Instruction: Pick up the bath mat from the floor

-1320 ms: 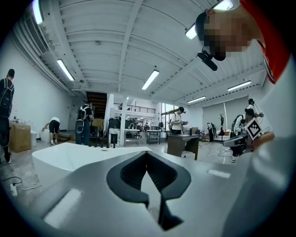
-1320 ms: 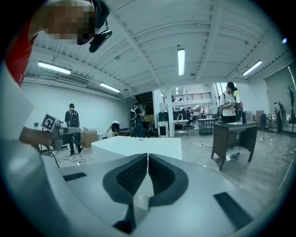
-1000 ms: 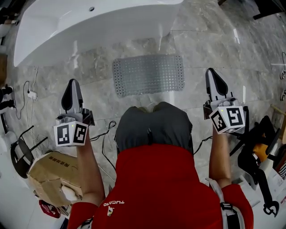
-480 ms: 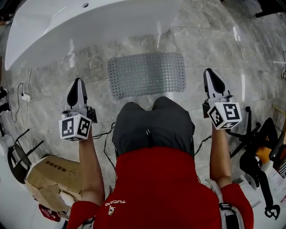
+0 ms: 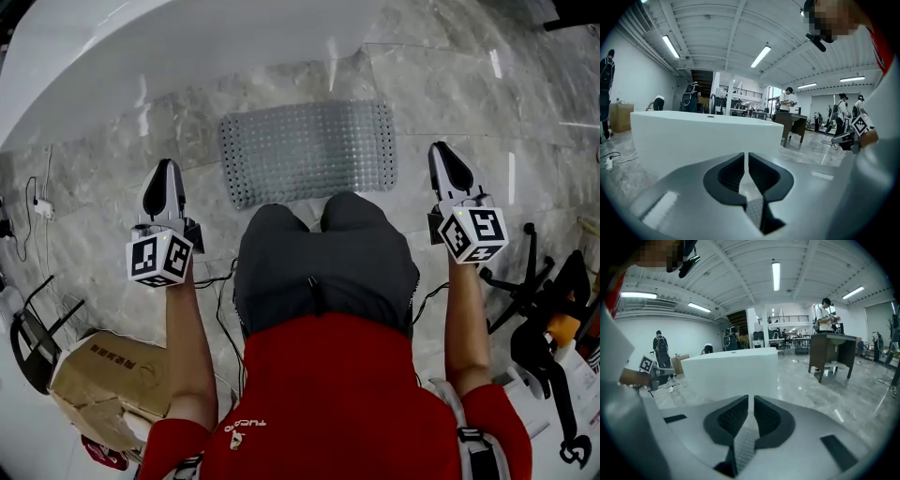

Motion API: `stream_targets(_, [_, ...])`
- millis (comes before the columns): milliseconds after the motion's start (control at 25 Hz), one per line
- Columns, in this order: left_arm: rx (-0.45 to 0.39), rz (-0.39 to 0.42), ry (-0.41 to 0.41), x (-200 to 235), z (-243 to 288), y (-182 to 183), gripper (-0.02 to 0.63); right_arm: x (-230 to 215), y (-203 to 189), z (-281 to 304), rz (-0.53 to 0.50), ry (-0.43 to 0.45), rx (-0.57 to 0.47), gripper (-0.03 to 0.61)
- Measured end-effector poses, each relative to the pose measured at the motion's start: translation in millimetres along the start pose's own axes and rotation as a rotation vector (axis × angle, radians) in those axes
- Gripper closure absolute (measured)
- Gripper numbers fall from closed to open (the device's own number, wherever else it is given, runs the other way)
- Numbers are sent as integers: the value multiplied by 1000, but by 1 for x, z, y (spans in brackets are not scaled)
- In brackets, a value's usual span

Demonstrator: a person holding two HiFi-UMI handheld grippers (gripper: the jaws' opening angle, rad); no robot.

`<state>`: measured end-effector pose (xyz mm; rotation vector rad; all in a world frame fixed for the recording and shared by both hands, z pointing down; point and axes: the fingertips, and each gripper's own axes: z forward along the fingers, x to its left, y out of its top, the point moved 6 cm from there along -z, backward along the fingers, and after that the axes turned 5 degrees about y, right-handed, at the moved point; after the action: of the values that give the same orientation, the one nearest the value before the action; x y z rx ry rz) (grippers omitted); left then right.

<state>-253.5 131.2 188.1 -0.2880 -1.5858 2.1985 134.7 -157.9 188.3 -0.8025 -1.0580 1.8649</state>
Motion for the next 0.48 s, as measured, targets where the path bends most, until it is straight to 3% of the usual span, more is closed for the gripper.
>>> stream_targets(160, [38,-8,6,4,12,-35,604,-12,-31,14,22,-9,27,564])
stream_targets(480, [113,-33,8,22,36,-103,541,-27,-91,50,36,-3,87,475])
